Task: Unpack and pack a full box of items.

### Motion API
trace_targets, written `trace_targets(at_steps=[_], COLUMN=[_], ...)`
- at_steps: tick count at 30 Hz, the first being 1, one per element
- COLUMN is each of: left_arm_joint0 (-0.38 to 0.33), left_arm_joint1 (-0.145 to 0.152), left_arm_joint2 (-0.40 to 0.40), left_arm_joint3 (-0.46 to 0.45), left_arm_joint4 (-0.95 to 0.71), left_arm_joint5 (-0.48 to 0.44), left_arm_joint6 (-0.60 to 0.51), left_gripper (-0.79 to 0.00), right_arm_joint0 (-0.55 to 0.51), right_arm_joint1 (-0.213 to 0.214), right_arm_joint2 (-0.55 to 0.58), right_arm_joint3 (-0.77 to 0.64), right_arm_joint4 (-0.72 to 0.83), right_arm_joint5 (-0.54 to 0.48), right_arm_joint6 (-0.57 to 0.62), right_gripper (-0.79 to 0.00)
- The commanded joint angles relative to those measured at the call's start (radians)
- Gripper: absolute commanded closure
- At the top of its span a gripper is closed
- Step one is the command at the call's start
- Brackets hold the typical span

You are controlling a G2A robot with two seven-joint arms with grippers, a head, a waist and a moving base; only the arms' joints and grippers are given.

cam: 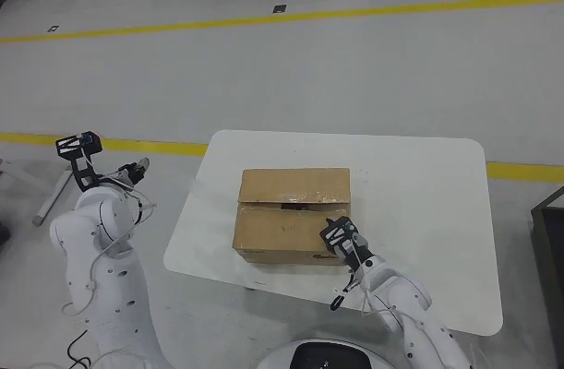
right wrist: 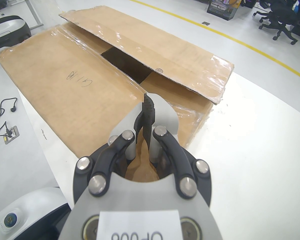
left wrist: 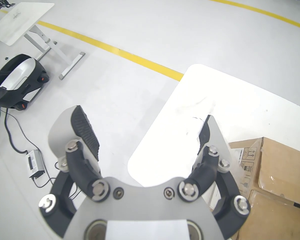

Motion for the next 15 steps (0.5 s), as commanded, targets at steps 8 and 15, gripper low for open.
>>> trace_targets(at_steps=[8,15], left_arm_joint0=[0.007,0.026], left_arm_joint1=[0.01,0.019], left_arm_joint2=[0.029,0.05], left_arm_joint3=[0.007,-0.038], left_arm_joint4=[-0.049,-0.065], left_arm_joint5=[-0.008,-0.029], left_arm_joint6=[-0.053,-0.05], left_gripper=[-0.785,-0.785], right_arm_joint0=[0.008,0.001], right_arm_joint1=[-0.002,-0.002], right_arm_joint2=[0.011,0.019], right_arm_joint3=[0.012,-0.012], right_arm_joint4=[-0.001,-0.002], right_arm_joint5=[-0.008,-0.02], right_arm_joint6=[0.005,-0.012], right_gripper=[0.0,0.0])
